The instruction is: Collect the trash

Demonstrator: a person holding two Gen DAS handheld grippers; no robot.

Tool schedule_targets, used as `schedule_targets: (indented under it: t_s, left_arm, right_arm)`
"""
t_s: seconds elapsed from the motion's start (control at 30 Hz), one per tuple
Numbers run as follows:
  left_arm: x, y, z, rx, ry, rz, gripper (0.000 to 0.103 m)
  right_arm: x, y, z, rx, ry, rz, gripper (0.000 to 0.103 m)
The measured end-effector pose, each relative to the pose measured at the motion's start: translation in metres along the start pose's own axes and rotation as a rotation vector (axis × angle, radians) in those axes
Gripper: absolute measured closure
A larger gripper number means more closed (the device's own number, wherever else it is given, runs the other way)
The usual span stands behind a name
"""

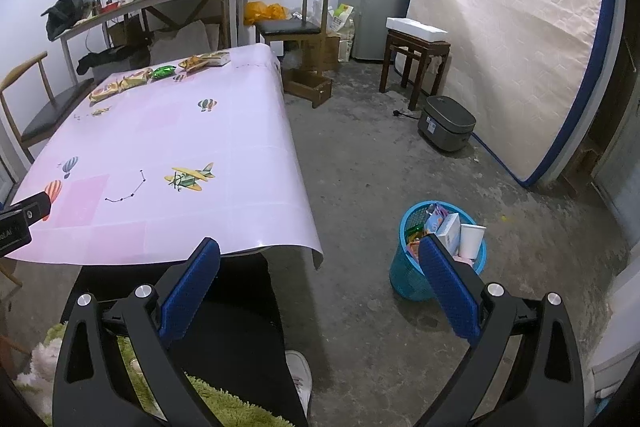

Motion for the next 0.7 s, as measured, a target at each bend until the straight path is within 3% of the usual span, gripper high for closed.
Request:
schedule_targets:
  t_s: [0.7]
  left_arm:
    - [0.001, -0.003, -0.0009, -0.007, -0.01, 0.001, 0.009]
  right_arm:
    - [-0.0007, -0.0016, -0.0028, 0.003, 0.005, -0.003, 0.006]
Point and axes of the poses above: each gripper's, at about its wrist camera, not at the fingertips, and y roughly against the way its jaws point, x to its right, z to its underside, the point moved 9 cm from there along -y, roughly the way its jaws point, and after that the axes turned 5 degrees about z, right-handed, at the moved point
